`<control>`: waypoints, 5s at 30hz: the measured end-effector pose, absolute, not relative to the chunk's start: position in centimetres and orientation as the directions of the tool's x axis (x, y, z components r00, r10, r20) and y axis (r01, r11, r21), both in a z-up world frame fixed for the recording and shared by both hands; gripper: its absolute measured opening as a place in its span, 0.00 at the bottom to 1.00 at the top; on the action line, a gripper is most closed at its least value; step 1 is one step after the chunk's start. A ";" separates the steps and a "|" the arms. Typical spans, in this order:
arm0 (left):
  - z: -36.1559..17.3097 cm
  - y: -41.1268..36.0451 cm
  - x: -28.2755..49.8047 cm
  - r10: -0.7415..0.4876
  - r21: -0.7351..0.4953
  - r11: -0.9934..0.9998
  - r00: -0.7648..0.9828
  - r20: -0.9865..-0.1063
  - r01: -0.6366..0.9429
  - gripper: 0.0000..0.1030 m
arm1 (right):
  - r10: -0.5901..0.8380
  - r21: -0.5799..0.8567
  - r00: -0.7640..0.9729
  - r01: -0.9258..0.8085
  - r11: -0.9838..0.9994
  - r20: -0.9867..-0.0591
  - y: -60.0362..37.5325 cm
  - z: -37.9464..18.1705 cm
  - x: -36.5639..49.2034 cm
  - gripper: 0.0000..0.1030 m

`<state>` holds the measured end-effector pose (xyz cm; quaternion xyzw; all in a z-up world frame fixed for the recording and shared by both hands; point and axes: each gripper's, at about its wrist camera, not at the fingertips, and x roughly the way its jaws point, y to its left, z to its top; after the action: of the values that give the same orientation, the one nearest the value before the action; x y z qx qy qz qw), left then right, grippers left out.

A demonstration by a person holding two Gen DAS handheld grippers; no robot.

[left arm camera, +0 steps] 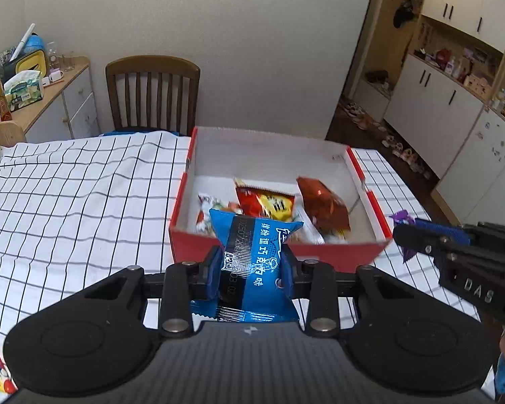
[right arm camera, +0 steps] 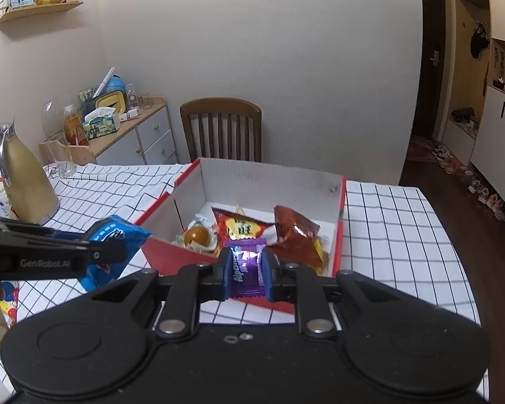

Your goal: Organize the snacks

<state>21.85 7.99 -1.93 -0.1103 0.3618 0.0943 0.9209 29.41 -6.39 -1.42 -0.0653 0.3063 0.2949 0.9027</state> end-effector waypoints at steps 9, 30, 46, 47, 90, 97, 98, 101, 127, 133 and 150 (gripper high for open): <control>-1.1 9.5 25.8 0.134 -0.093 0.959 0.720 -0.681 -0.266 0.33 | 0.493 0.068 0.639 -0.569 0.820 -0.590 -4.5 -1.4 32.3 0.16; -4.6 11.4 34.9 0.185 0.016 0.965 0.640 -0.746 -0.260 0.33 | 0.440 0.044 0.593 -0.563 0.825 -0.674 -0.7 -5.5 38.2 0.16; -7.8 9.6 38.4 0.205 0.102 0.974 0.599 -0.774 -0.201 0.34 | 0.399 0.031 0.548 -0.561 0.827 -0.735 0.2 -8.2 41.2 0.16; -8.0 9.6 38.6 0.201 0.099 0.975 0.597 -0.777 -0.199 0.34 | 0.398 0.029 0.547 -0.562 0.826 -0.737 0.2 -8.3 41.3 0.16; -6.4 9.2 34.4 0.186 0.052 0.973 0.632 -0.752 -0.225 0.66 | 0.409 0.055 0.559 -0.543 0.838 -0.722 -0.9 -6.5 39.4 0.62; -4.5 9.1 32.0 0.186 0.047 0.974 0.671 -0.718 -0.220 0.66 | 0.417 0.042 0.600 -0.537 0.842 -0.683 -2.0 -4.8 37.7 0.70; -4.2 8.9 31.5 0.185 0.049 0.976 0.679 -0.711 -0.215 0.66 | 0.418 0.042 0.604 -0.536 0.843 -0.678 -2.1 -4.6 37.5 0.72; -3.4 8.6 30.2 0.184 0.055 0.978 0.699 -0.692 -0.203 0.66 | 0.429 0.056 0.617 -0.529 0.847 -0.660 -2.8 -3.9 36.9 0.79; 1.1 7.0 20.9 0.093 -0.070 0.984 0.804 -0.588 -0.165 0.83 | 0.530 0.066 0.704 -0.571 0.818 -0.473 -7.9 1.6 30.1 1.00; 1.5 6.8 19.1 0.090 -0.088 0.981 0.812 -0.577 -0.172 0.88 | 0.547 0.061 0.698 -0.591 0.805 -0.461 -8.4 2.1 28.7 1.00; 2.0 5.8 15.4 0.140 -0.092 0.970 0.830 -0.540 -0.224 0.96 | 0.563 0.116 0.703 -0.576 0.809 -0.434 -10.1 2.2 25.8 1.00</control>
<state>15.43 5.78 2.00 -0.0755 0.2753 0.0955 0.9536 25.82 -10.14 2.22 -0.0141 0.2306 0.3088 0.9226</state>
